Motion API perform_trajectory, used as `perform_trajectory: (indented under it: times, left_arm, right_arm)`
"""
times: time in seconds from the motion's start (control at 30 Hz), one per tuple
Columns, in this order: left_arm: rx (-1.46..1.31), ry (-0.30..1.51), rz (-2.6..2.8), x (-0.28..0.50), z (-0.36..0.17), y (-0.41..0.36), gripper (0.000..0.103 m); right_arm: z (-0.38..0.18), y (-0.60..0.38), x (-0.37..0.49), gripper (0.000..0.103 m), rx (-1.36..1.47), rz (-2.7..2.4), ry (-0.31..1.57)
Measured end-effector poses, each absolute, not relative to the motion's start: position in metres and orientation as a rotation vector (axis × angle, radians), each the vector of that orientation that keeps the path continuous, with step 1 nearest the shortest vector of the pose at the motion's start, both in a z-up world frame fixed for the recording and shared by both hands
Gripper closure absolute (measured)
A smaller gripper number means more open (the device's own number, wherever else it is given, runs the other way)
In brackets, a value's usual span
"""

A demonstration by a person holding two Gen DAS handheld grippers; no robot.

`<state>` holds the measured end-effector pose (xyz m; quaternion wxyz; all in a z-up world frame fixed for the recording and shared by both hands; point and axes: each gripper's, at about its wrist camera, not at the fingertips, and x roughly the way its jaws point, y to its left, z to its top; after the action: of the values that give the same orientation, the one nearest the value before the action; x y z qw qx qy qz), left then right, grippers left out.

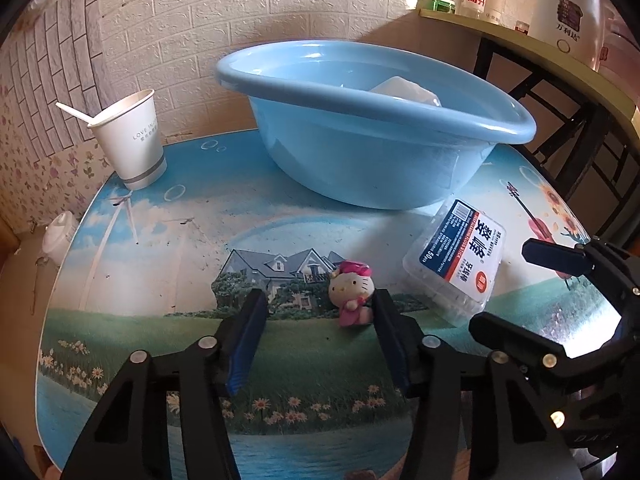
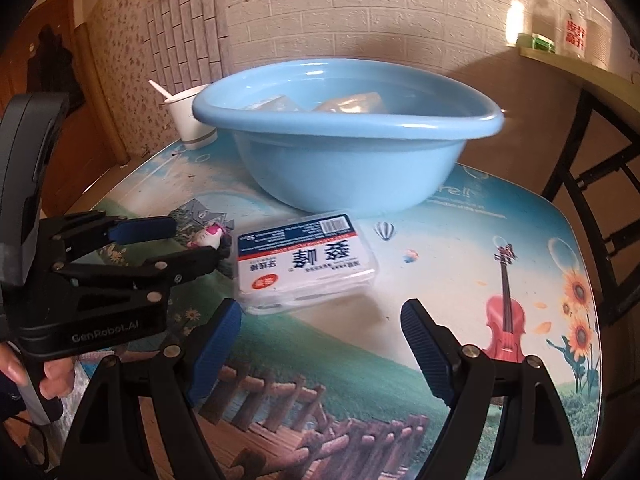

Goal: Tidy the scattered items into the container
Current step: 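Move the left gripper to the pink figurine while the right gripper approaches the white floss box, then close the left gripper on the figurine while the right gripper closes on the floss box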

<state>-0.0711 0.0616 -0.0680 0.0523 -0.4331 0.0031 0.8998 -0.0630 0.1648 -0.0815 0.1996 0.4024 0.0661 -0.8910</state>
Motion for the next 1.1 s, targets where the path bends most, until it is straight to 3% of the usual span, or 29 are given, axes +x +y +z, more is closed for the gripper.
perform_trajectory:
  times: [0.27, 0.53, 1.1]
  left_arm:
    - [-1.297, 0.0, 2.721, -0.074, -0.068, 0.06, 0.071]
    - [-1.286, -0.003, 2.706, -0.081, -0.068, 0.06, 0.082]
    - [-1.282, -0.018, 2.71, -0.091, -0.067, 0.055, 0.083]
  right_arm:
    - [-0.082, 0.156, -0.074, 0.019, 1.125, -2.489, 0.213]
    - [-0.085, 0.147, -0.083, 0.019, 1.149, -2.494, 0.221]
    - [-0.09, 0.148, -0.098, 0.02, 1.201, -2.509, 0.14]
